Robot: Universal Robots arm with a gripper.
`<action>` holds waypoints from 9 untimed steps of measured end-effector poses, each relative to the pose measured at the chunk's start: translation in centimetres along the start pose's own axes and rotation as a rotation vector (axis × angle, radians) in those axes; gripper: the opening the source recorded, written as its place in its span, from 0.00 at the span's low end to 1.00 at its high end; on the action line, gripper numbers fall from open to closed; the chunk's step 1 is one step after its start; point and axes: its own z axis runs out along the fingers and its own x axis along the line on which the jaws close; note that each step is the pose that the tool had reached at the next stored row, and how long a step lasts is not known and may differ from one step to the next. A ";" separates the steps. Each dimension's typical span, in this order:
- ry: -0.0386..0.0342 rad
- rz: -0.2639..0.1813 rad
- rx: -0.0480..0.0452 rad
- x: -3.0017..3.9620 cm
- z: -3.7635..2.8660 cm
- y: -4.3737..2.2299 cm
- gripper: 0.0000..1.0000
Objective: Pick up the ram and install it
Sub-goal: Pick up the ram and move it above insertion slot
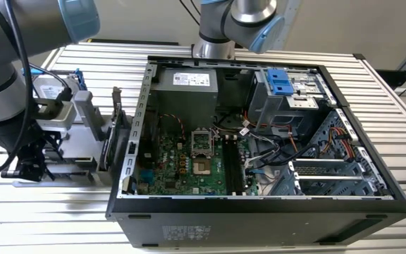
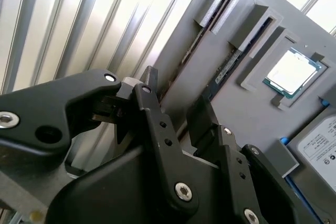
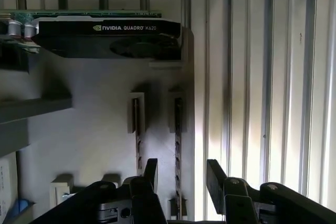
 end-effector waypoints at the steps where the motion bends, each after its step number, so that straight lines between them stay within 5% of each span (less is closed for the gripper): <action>1: 0.0000 -0.001 0.0000 0.00 0.11 -0.03 1.00; 9: -0.0001 -0.007 -0.0001 0.00 0.96 -0.23 1.00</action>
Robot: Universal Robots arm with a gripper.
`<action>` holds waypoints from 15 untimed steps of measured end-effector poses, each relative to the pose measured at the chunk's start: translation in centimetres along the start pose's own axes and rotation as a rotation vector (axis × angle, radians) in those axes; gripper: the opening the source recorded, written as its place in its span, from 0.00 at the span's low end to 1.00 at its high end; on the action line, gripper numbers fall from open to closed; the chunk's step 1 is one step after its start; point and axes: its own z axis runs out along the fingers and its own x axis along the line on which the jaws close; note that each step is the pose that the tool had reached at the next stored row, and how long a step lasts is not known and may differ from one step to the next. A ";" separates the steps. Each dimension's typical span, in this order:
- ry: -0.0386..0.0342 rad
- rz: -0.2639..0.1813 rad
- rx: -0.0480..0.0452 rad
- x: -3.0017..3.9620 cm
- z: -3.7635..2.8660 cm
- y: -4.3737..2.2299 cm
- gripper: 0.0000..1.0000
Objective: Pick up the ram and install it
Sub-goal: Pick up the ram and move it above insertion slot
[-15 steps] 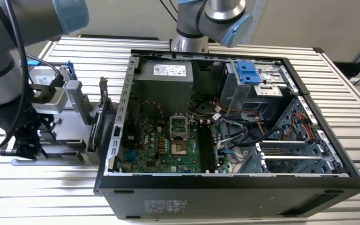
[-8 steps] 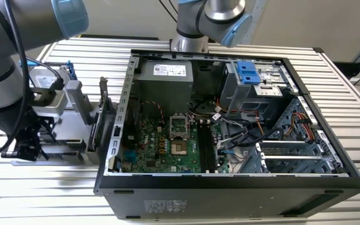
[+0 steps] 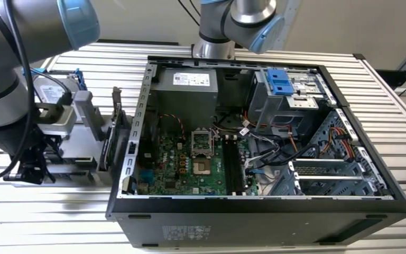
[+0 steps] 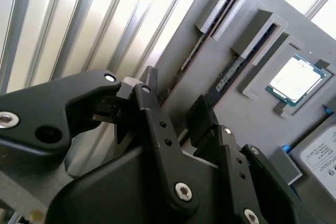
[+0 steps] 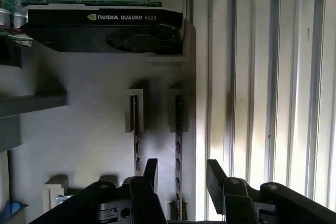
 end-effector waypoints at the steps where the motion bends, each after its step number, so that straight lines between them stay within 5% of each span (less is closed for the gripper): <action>1: 0.0000 -0.001 -0.0001 0.00 0.10 -0.02 1.00; 15: 0.0000 -0.004 -0.0001 0.01 1.37 -0.18 1.00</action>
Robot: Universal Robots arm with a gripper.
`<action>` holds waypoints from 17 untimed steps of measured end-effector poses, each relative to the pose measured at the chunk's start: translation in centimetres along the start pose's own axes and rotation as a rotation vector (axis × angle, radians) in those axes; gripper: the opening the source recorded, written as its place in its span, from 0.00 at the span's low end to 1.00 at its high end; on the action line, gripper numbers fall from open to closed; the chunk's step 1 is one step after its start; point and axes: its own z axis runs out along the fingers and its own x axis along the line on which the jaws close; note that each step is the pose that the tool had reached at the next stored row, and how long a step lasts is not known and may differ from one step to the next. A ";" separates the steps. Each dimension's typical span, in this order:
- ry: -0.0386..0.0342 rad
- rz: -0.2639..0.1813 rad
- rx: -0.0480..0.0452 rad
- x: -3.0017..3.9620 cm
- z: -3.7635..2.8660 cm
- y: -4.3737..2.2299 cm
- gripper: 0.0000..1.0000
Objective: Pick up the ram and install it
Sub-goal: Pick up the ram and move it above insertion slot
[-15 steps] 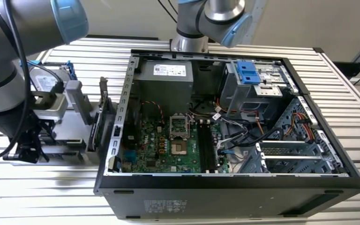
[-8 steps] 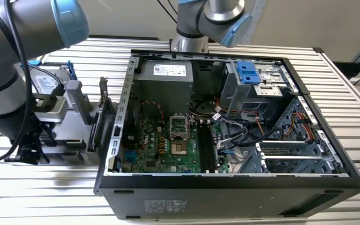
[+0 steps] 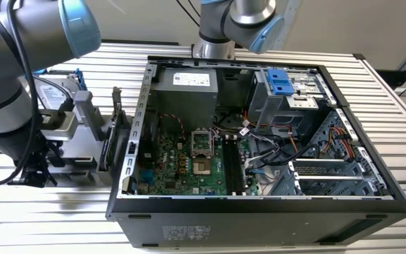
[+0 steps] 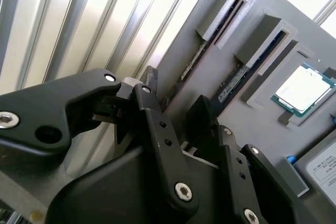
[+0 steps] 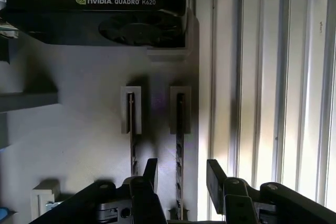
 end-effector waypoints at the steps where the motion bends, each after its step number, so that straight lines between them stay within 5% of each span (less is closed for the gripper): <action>1: 0.0000 0.000 0.0000 0.01 0.07 0.00 1.00; 17: 0.0052 0.000 0.0007 0.01 0.36 0.00 1.00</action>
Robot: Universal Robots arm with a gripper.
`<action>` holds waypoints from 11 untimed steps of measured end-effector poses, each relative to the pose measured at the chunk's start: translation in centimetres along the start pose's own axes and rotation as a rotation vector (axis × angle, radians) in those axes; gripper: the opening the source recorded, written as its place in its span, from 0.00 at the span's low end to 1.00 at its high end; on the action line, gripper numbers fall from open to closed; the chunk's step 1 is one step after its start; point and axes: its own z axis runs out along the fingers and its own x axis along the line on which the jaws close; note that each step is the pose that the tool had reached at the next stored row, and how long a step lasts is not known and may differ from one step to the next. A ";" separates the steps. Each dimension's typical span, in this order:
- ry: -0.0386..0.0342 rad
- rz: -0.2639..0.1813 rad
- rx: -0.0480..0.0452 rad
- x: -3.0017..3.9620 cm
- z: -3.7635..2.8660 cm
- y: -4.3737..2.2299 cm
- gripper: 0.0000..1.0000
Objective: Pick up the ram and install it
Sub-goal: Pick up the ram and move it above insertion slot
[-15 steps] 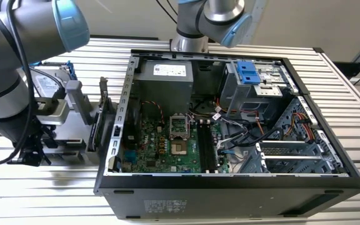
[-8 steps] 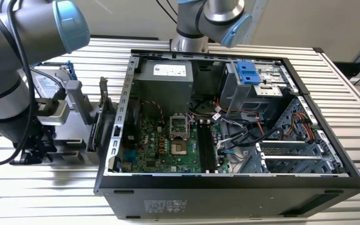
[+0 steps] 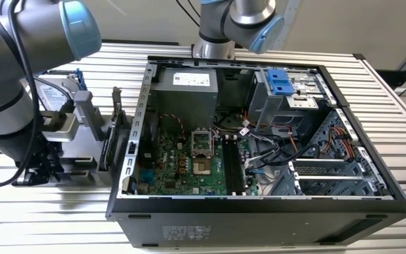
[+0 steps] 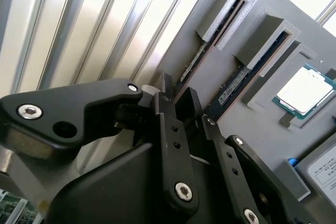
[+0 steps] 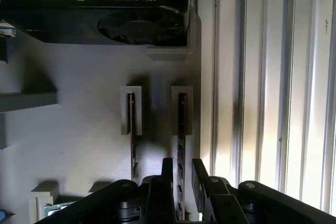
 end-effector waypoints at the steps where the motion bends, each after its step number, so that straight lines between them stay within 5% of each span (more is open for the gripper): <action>1: 0.0005 0.000 0.0000 0.00 0.01 0.00 1.00; 11: 0.0075 0.000 0.0001 0.00 0.07 0.00 1.00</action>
